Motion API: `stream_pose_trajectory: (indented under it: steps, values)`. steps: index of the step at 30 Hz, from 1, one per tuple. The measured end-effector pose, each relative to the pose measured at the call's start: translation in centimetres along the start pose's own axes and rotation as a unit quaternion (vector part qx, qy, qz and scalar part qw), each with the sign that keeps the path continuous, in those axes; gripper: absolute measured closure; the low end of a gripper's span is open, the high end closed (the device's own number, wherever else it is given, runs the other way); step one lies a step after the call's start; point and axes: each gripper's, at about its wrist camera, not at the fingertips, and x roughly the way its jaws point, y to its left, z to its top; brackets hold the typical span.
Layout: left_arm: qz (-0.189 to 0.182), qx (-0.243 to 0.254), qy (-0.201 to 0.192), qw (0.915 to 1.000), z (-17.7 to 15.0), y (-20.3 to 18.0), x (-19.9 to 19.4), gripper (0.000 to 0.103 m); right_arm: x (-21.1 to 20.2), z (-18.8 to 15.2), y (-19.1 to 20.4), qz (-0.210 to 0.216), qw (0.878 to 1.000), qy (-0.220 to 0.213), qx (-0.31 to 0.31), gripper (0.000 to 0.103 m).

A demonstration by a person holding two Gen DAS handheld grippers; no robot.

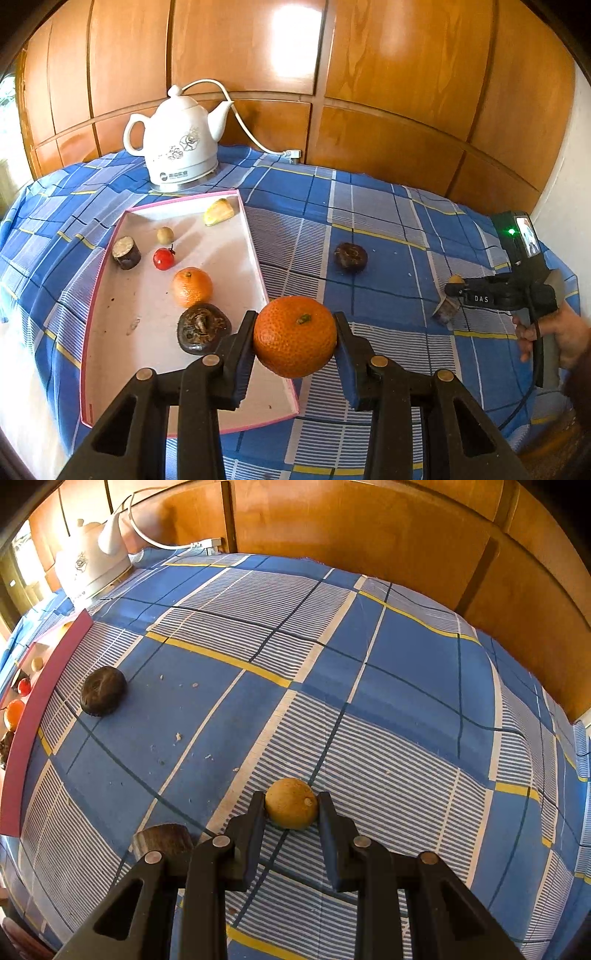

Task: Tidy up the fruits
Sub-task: 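Carry the orange into the pink tray and open the left gripper while the right holds the yellow fruit, then withdraw the left gripper from the tray while the right holds the yellow fruit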

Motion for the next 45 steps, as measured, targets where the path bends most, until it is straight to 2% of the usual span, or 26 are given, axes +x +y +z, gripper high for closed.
stream_pose_trajectory:
  steps: [7, 14, 20, 23, 30, 32, 35, 45]
  values:
    - [0.008, -0.030, -0.008, 0.9995, 0.6, 3.0, -0.6, 0.063, 0.0, 0.0, 0.0, -0.001, 1.000, 0.000, 0.000, 0.075]
    - [0.032, -0.104, -0.020, 0.9939, 1.4, 10.6, -1.0, 0.063, -0.1, 0.0, 0.2, -0.005, 1.000, 0.000, -0.003, 0.075]
    - [0.041, -0.124, -0.013, 0.9914, 2.1, 14.6, 0.6, 0.063, -0.1, 0.1, 0.4, -0.008, 1.000, 0.000, -0.004, 0.075]
    - [0.039, -0.119, -0.006, 0.9921, 2.8, 15.1, 1.9, 0.063, -0.1, 0.0, 0.5, -0.010, 1.000, 0.000, -0.003, 0.075]
    - [0.071, -0.100, 0.019, 0.9922, 3.5, 15.5, 5.8, 0.063, -0.1, 0.0, 0.8, -0.014, 1.000, 0.001, -0.004, 0.075]
    - [0.079, -0.096, 0.024, 0.9920, 3.6, 15.6, 6.6, 0.050, -0.1, 0.0, 0.7, -0.013, 1.000, 0.001, -0.003, 0.075]
    - [0.086, -0.094, 0.016, 0.9917, 3.7, 15.7, 6.4, 0.039, -0.1, 0.0, 0.8, -0.013, 1.000, 0.000, -0.003, 0.075]
    - [0.140, -0.106, -0.011, 0.9844, 1.9, 14.2, 2.5, 0.039, -0.1, 0.0, 0.7, -0.014, 1.000, 0.000, -0.003, 0.075]
